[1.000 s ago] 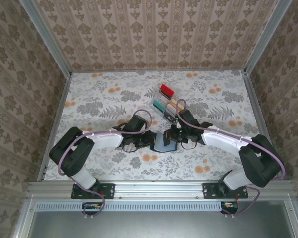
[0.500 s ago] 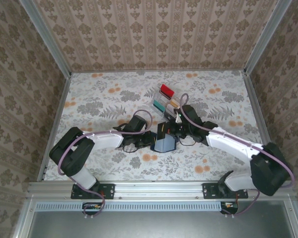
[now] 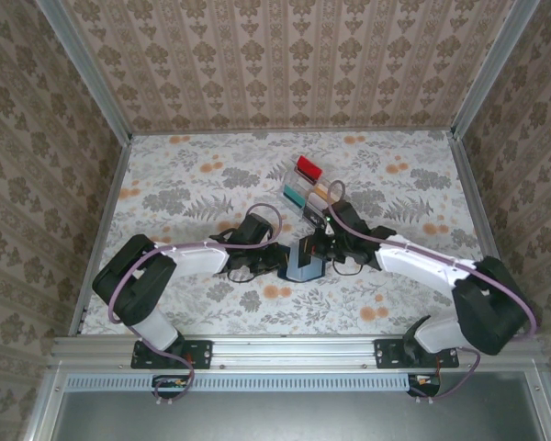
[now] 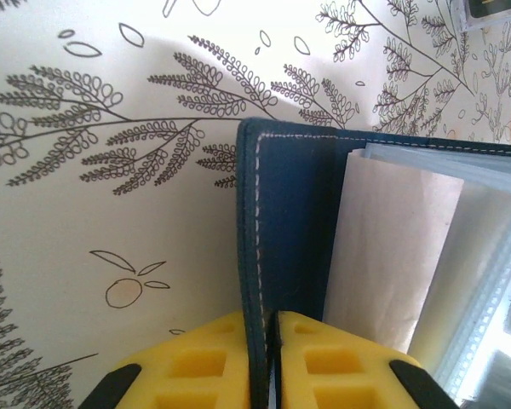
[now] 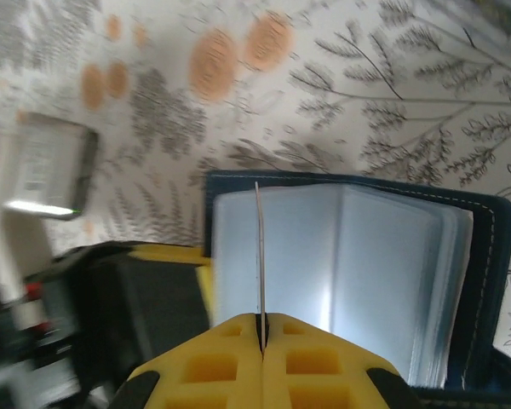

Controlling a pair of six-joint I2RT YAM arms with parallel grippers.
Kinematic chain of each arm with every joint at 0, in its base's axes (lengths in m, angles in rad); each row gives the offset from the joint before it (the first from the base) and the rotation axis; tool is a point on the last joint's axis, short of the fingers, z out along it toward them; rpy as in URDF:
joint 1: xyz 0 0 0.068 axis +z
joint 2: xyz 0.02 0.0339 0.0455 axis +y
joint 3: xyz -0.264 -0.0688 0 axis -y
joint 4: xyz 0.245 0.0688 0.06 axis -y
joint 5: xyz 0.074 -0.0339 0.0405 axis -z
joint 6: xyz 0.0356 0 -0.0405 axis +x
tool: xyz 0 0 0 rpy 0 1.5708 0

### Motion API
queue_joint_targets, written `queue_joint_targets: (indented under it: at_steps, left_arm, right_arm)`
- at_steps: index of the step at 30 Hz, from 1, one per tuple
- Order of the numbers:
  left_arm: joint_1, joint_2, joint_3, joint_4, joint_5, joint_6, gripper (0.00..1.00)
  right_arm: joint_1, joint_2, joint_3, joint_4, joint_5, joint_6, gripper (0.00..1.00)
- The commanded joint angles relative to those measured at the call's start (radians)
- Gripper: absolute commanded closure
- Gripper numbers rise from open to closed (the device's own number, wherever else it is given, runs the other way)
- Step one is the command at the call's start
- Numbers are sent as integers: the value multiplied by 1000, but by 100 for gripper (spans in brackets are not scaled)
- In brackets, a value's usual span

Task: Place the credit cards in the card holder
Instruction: Insert the credit card into the card slot.

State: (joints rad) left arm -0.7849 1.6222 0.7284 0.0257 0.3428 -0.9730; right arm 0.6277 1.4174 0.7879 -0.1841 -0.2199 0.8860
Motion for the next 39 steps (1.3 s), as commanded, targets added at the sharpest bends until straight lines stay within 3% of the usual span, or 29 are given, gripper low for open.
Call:
queue_joint_targets:
  at_steps: [1, 5, 11, 15, 18, 24, 33, 39]
  left_arm:
    - [-4, -3, -3, -26, -26, 5, 82]
    - [-5, -56, -8, -77, -62, 25, 72]
    - [-6, -194, -32, -137, -174, 42, 38]
    - [-13, -243, -28, -142, -220, 60, 24]
    - [-23, -257, -16, -144, -245, 80, 21]
    - [-27, -166, 45, -147, -184, 128, 21]
    - [-22, -57, 104, -138, -108, 176, 27]
    - [-23, -138, 68, -119, -139, 158, 20]
  right_arm:
    - [9, 61, -9, -13, 25, -3, 100]
    - [9, 99, -40, 50, 20, 10, 100]
    - [10, 123, -39, 38, 21, -4, 100]
    - [10, 139, -23, 6, 23, -19, 100]
    - [10, 139, -22, 6, 22, -20, 100]
    - [10, 124, -13, 0, 27, -21, 100]
    - [11, 123, 1, -18, 29, -26, 100]
    - [10, 124, 4, -21, 34, -26, 100]
